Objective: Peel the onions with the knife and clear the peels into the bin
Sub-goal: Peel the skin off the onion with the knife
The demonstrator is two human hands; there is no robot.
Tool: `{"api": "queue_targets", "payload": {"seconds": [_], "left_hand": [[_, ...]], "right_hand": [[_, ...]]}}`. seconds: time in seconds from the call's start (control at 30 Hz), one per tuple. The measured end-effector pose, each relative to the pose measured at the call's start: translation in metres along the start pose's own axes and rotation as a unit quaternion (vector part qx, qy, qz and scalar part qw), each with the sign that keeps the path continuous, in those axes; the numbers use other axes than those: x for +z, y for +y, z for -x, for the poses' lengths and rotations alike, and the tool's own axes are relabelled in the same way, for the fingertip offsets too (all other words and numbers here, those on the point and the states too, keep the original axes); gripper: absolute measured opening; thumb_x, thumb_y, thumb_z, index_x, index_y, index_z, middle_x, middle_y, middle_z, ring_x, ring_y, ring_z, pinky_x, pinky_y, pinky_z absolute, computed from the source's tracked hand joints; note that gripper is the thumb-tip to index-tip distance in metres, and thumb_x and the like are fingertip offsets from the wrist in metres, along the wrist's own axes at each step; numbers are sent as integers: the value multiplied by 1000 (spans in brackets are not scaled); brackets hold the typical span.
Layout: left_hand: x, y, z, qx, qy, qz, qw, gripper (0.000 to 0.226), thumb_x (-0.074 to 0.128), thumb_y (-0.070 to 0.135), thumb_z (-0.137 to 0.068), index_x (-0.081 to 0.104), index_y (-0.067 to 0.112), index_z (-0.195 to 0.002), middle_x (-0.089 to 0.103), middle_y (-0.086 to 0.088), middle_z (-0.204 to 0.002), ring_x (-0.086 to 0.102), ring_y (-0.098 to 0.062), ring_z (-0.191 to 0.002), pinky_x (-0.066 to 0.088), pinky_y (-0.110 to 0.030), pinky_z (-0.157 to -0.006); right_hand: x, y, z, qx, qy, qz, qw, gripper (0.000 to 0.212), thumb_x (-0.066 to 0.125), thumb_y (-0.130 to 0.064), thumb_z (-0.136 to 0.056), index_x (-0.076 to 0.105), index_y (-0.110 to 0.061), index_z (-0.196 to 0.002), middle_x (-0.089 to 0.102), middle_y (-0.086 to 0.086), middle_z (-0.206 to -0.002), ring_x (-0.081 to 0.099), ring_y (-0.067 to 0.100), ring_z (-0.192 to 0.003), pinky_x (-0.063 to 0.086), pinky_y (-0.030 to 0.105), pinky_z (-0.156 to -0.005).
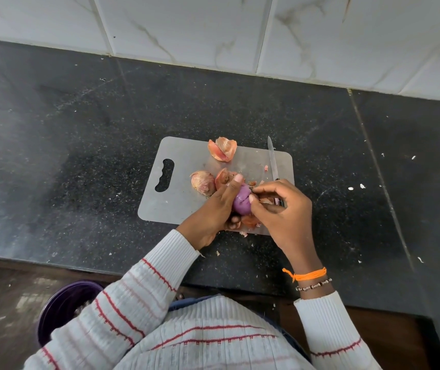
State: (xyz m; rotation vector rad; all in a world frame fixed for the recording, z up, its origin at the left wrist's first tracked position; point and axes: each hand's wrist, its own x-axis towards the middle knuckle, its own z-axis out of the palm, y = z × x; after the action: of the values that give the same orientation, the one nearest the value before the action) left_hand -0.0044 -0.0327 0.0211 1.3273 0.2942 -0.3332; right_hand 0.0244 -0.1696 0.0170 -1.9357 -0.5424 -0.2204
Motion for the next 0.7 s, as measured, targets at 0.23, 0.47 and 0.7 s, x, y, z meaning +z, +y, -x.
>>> {"api": "queue_targets", "payload": {"seconds": [0.23,0.47,0.7], "left_hand": [[-2,-2,0,5,0,-17,1000,50,30,55,-95,57,15,-85,50,-3,-59,39,-6,-44,38,-17,-46],[0,-4,-3,-2,8,-2,1000,50,30,57,-95,58,17,-84,46,1,-53,37,-7,-43,37,-17,-43],[0,-2,-2,4,5,-8,1000,50,30,54,-96,58,12,-94,47,-3,-62,36,-6,-45,35,-16,-43]], "right_hand": [[-2,2,-1,-18,-3,29,999,8,69,0,-79,72,-5,-84,67,1,-85,64,8,-81,56,26,-69],[2,2,1,4,13,-7,1000,7,74,-8,-77,71,-6,-82,66,1,-83,64,9,-83,57,33,-69],[3,5,-1,-6,9,6,1000,12,71,-12,-76,69,-1,-74,64,6,-76,63,16,-74,54,37,-67]]}}
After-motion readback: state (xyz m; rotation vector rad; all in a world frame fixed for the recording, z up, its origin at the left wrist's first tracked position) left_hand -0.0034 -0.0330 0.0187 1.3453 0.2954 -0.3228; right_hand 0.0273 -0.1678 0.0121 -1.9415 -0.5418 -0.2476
